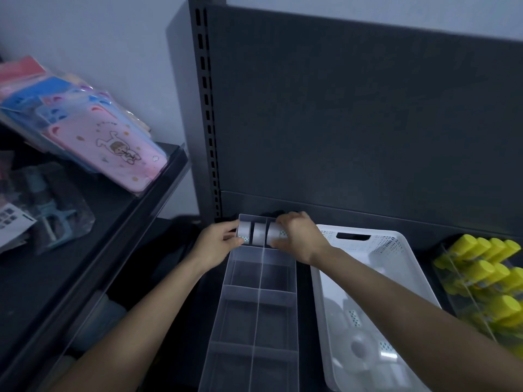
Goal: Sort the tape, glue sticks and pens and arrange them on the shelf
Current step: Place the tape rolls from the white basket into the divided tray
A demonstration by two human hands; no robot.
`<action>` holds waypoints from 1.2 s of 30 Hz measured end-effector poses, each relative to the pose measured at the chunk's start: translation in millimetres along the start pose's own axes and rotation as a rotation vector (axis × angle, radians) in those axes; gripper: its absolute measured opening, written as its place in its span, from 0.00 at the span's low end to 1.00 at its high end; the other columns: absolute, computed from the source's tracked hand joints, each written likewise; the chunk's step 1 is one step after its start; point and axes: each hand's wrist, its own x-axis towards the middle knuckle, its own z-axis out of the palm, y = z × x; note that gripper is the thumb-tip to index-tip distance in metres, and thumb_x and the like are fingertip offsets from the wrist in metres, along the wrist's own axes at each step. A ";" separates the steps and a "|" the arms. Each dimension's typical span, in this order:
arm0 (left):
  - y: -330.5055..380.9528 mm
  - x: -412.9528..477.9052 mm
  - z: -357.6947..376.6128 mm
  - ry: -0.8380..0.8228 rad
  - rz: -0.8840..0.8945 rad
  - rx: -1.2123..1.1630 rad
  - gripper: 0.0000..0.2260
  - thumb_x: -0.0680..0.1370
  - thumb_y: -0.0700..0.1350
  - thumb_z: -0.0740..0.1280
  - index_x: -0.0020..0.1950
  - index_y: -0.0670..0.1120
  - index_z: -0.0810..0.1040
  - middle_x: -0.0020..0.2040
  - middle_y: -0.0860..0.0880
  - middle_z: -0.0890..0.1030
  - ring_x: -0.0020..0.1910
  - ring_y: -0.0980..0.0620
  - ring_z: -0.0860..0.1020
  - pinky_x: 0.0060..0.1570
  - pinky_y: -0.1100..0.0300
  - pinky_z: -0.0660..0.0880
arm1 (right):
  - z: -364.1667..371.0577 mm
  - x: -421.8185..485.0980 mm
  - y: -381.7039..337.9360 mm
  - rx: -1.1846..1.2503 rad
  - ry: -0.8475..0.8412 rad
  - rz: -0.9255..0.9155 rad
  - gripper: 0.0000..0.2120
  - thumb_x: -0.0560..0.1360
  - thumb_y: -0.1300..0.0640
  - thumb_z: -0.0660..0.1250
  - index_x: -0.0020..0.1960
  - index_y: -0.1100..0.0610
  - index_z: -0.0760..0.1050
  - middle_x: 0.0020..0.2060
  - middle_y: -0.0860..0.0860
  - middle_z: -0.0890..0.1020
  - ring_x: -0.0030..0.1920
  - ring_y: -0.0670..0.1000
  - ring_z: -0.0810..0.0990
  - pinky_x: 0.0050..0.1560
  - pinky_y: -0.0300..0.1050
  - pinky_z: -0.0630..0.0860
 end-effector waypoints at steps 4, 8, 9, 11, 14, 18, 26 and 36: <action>1.2 4.6 -0.3 -0.034 -0.007 0.003 0.23 0.77 0.36 0.68 0.72 0.42 0.69 0.70 0.47 0.73 0.67 0.51 0.72 0.70 0.50 0.67 | 2.4 6.5 -0.8 -0.060 0.007 0.015 0.15 0.74 0.53 0.65 0.54 0.63 0.73 0.56 0.58 0.71 0.55 0.60 0.73 0.55 0.46 0.71; 0.9 8.8 -1.8 -0.057 -0.009 0.008 0.23 0.77 0.36 0.68 0.71 0.42 0.70 0.69 0.47 0.73 0.66 0.52 0.73 0.70 0.50 0.67 | 3.2 8.4 -0.1 -0.134 0.006 -0.009 0.20 0.74 0.50 0.66 0.61 0.61 0.72 0.59 0.58 0.71 0.59 0.60 0.69 0.59 0.50 0.70; 0.2 9.2 -1.7 -0.056 -0.006 0.014 0.22 0.77 0.36 0.68 0.71 0.42 0.70 0.69 0.47 0.74 0.66 0.52 0.73 0.69 0.50 0.67 | 1.8 7.5 0.9 -0.118 0.007 -0.017 0.22 0.74 0.51 0.67 0.64 0.61 0.71 0.61 0.58 0.71 0.60 0.60 0.68 0.60 0.51 0.70; -0.2 10.7 -1.4 -0.043 0.003 0.032 0.22 0.77 0.36 0.68 0.71 0.42 0.71 0.68 0.48 0.74 0.65 0.52 0.74 0.69 0.51 0.68 | -4.0 5.6 4.4 -0.067 0.028 -0.030 0.25 0.74 0.54 0.68 0.68 0.60 0.68 0.63 0.58 0.70 0.63 0.60 0.67 0.64 0.52 0.68; 2.1 11.5 0.8 0.002 0.031 0.104 0.20 0.76 0.36 0.68 0.68 0.43 0.74 0.65 0.48 0.77 0.62 0.50 0.76 0.64 0.54 0.72 | -18.1 -0.4 12.1 0.006 0.128 -0.047 0.23 0.75 0.61 0.66 0.69 0.61 0.68 0.64 0.60 0.71 0.63 0.61 0.70 0.65 0.49 0.68; 14.7 7.4 8.1 0.132 0.136 0.308 0.18 0.74 0.38 0.71 0.64 0.43 0.77 0.62 0.46 0.78 0.60 0.49 0.76 0.59 0.62 0.70 | -36.3 -19.2 32.5 0.100 0.280 0.014 0.18 0.74 0.66 0.63 0.63 0.60 0.75 0.58 0.58 0.76 0.57 0.58 0.75 0.57 0.44 0.71; 76.1 -20.8 58.7 0.028 0.475 0.415 0.15 0.74 0.45 0.71 0.60 0.47 0.80 0.57 0.53 0.78 0.56 0.57 0.75 0.57 0.66 0.69 | -40.1 -88.2 87.6 0.124 0.213 0.169 0.13 0.75 0.64 0.64 0.56 0.57 0.80 0.53 0.51 0.82 0.55 0.51 0.78 0.49 0.33 0.67; 112.6 -50.0 147.0 -0.707 0.570 0.892 0.22 0.75 0.48 0.67 0.69 0.51 0.72 0.63 0.51 0.75 0.61 0.51 0.73 0.58 0.54 0.72 | -32.6 -152.5 120.5 0.177 0.108 0.174 0.15 0.71 0.64 0.66 0.56 0.58 0.80 0.49 0.49 0.82 0.51 0.48 0.79 0.49 0.34 0.71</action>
